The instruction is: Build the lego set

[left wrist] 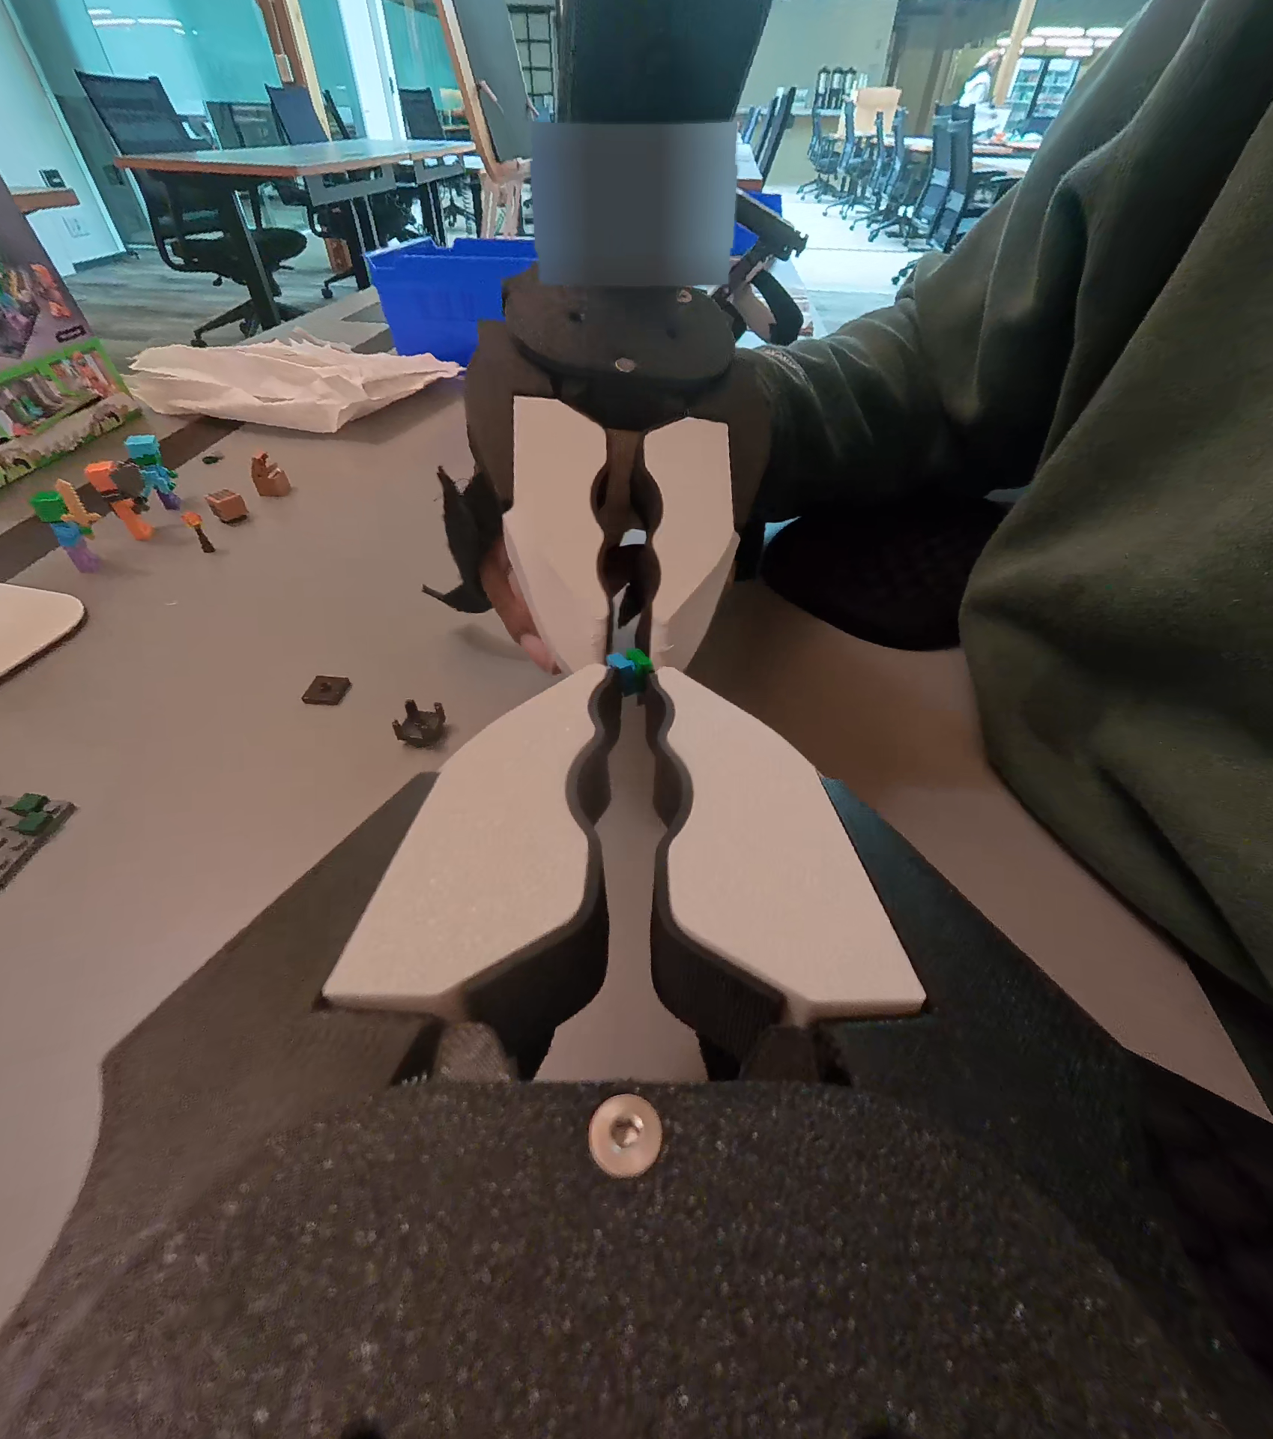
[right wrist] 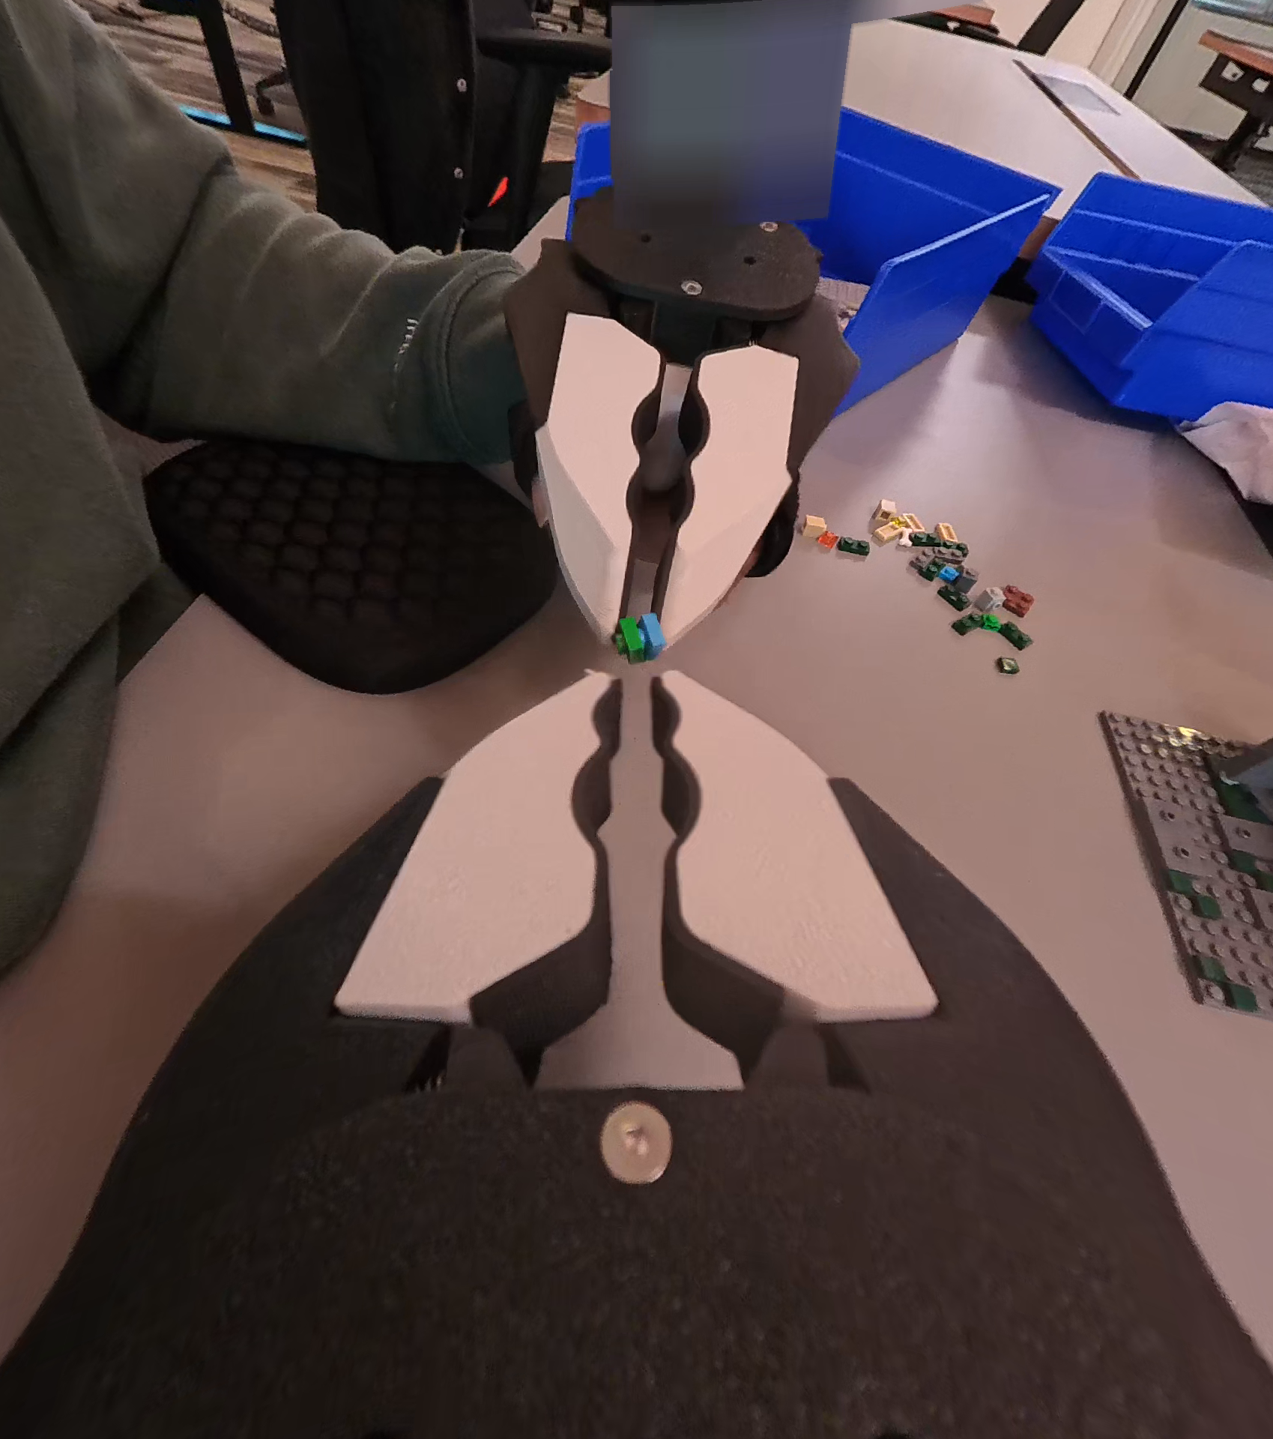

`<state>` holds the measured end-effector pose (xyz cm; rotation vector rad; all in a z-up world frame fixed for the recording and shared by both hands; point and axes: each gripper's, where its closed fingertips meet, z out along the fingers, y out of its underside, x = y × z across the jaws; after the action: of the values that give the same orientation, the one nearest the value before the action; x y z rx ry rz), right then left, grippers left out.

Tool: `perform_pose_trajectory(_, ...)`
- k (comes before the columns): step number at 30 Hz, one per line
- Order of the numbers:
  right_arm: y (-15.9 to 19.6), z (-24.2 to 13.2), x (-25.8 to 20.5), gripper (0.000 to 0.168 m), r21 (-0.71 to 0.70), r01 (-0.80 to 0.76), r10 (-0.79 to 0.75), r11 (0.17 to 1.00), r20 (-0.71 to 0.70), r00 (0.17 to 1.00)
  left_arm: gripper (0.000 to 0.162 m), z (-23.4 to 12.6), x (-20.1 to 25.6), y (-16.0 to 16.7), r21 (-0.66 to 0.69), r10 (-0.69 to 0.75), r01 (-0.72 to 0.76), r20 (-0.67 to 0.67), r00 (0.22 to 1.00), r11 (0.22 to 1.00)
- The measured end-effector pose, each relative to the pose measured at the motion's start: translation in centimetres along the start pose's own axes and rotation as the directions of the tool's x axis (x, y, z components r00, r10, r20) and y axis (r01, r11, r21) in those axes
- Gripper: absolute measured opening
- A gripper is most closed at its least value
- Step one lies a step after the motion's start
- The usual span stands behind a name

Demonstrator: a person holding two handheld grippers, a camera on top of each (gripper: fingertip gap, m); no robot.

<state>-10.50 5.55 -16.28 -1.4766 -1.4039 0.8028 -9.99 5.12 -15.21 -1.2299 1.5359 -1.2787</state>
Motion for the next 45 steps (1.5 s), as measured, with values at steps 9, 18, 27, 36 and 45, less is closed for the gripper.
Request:
perform_pose_trajectory(9, -1.1, -0.4, -0.1, 0.012, 0.069, -0.035, 0.033, 0.997, 0.025, 0.999, 0.006, -0.1, 0.0, -0.1, 0.009, 0.006, -0.006, 0.003, 1.0, 1.0)
perform_pose_trajectory(18, -1.2, -0.3, -0.5, 0.01, 0.092, -0.041, 0.036, 0.995, 0.057, 0.998, 0.006, 0.1, 0.5, 0.1, 0.008, 0.003, -0.003, -0.03, 1.0, 1.0)
perform_pose_trajectory(27, -0.6, -0.4, -1.0, 0.009, 0.048, 0.034, -0.036, 0.998, 0.049, 0.998, 0.006, 0.5, 1.0, 0.7, -0.029, 0.015, -0.017, -0.052, 0.999, 0.999)
perform_pose_trajectory(36, 0.0, -0.2, -1.1, 0.011, 0.032, 0.036, -0.037, 0.999, 0.054, 0.998, 0.006, 0.7, 1.0, 1.2, -0.041, -0.007, 0.004, -0.072, 0.997, 0.999)
perform_pose_trajectory(45, 1.0, -0.2, -1.2, 0.009, -0.005, 0.076, -0.075, 0.997, 0.047, 0.996, 0.006, 1.2, 0.9, 2.1, -0.084, -0.022, 0.016, -0.077, 0.997, 0.996)
